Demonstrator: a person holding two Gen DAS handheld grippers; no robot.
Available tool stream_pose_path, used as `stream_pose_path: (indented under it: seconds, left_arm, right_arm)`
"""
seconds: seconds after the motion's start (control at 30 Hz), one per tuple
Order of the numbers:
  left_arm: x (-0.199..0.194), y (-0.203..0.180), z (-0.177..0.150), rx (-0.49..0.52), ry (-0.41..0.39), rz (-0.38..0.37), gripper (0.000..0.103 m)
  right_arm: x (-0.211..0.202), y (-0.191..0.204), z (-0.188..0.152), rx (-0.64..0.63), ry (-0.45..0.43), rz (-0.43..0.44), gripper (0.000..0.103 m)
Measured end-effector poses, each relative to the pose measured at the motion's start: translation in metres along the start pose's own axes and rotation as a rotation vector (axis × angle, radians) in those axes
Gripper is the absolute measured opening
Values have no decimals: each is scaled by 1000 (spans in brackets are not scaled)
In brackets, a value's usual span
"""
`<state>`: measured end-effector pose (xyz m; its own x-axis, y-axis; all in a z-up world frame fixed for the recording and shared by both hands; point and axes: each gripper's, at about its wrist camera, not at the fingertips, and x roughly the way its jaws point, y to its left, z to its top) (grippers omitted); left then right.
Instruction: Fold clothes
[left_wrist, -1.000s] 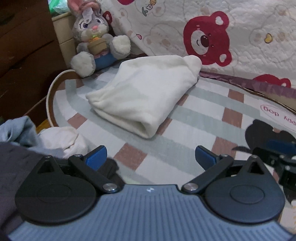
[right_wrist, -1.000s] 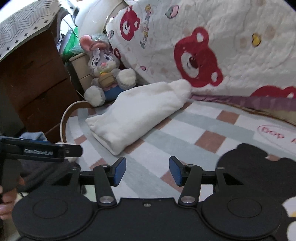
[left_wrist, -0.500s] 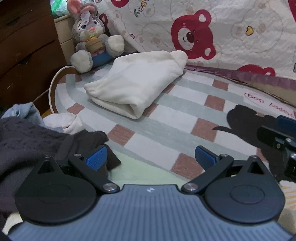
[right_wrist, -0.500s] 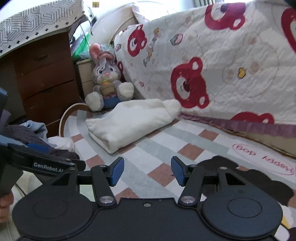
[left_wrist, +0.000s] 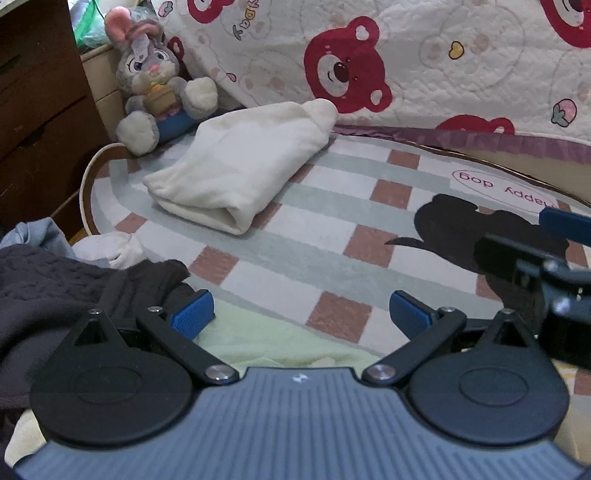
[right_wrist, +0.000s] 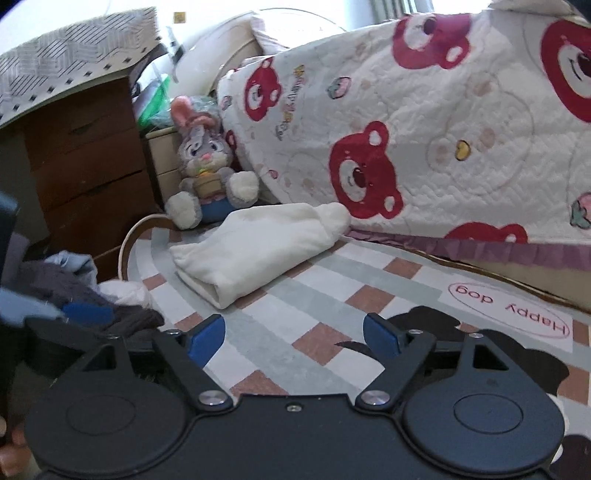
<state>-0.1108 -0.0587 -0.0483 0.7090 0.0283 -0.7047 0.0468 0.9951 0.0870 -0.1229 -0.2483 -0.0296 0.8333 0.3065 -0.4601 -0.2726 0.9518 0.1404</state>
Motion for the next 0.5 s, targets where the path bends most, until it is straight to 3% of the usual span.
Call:
stream_pose_path:
  seconds: [0.5]
  left_arm:
    - [-11, 6, 1, -42, -26, 7, 103]
  right_arm:
    - [-10, 13, -1, -37, -23, -10, 86]
